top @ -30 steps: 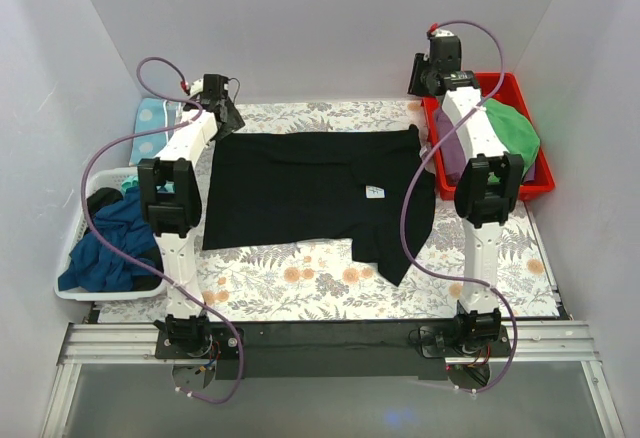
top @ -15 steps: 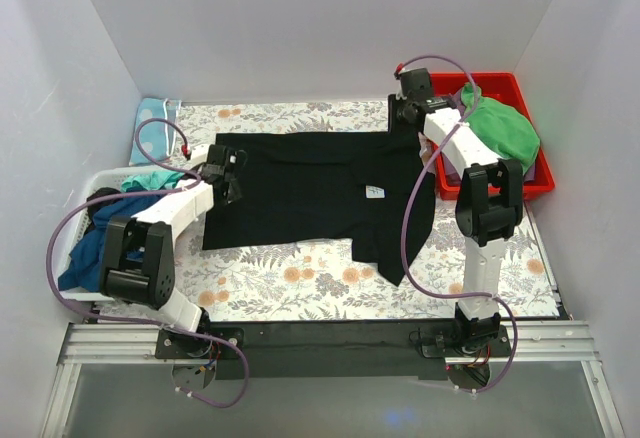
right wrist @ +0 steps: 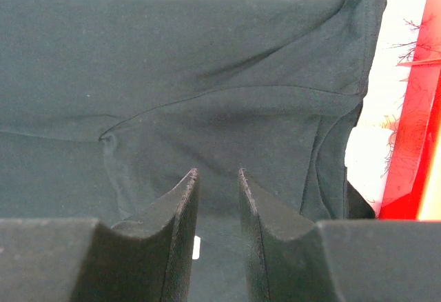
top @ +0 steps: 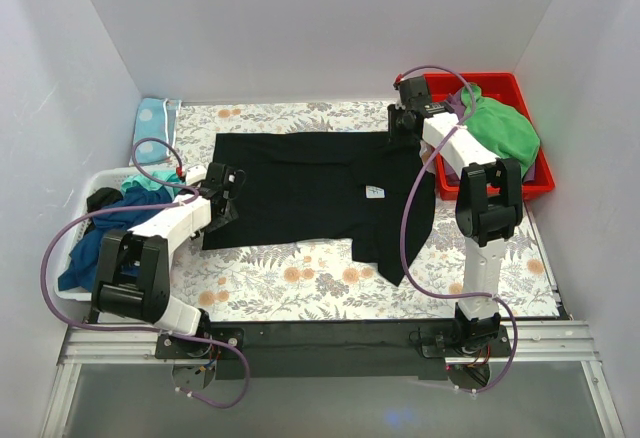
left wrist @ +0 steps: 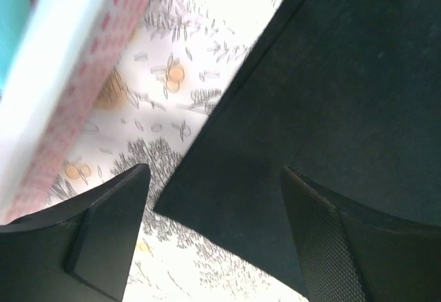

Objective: Fold and stack the t-shirts
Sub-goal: Grap the side of the flattened tshirt closest away from the robot with both arms

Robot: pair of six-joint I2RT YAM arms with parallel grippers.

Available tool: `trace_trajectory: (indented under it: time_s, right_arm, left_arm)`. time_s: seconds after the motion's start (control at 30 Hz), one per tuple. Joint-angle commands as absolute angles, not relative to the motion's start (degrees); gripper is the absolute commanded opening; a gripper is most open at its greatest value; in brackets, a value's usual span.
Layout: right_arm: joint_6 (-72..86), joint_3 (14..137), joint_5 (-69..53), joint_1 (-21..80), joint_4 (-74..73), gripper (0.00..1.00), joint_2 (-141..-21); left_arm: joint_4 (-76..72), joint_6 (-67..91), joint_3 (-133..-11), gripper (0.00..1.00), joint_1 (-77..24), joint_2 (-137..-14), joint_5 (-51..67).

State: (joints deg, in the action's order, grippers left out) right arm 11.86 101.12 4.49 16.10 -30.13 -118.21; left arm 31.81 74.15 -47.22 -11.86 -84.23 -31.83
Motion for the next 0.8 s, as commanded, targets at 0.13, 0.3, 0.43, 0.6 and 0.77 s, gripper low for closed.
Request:
trace_trajectory:
  time_s: [0.13,0.3,0.43,0.6,0.77]
  right_arm:
    - [12.4,100.9,5.1,16.0,-30.3,0.34,-117.1]
    - [12.5,100.6,5.1,15.9,-30.8,0.34,-117.5]
    - [12.3,100.3,5.7,15.9,-30.8,0.34,-117.6]
    - [12.3,100.5,5.6,15.9,-31.0,0.34,-118.2]
    - [12.2,101.0,6.1,15.8,-31.5,0.34,-118.7]
  left_arm:
    - [41.1,88.4,-50.4,0.73,-12.1,-87.3,-31.6]
    - [44.7,93.6,-51.6,0.71,-12.2,-91.2,-30.9]
    - [44.3,96.1,-49.0,0.69,-12.2,-90.5,-28.7]
    - [44.8,98.3,-47.5,0.66,-12.2,-91.1,-25.2]
    - [47.5,99.1,-47.8,0.65,-12.2,-90.5,-25.7]
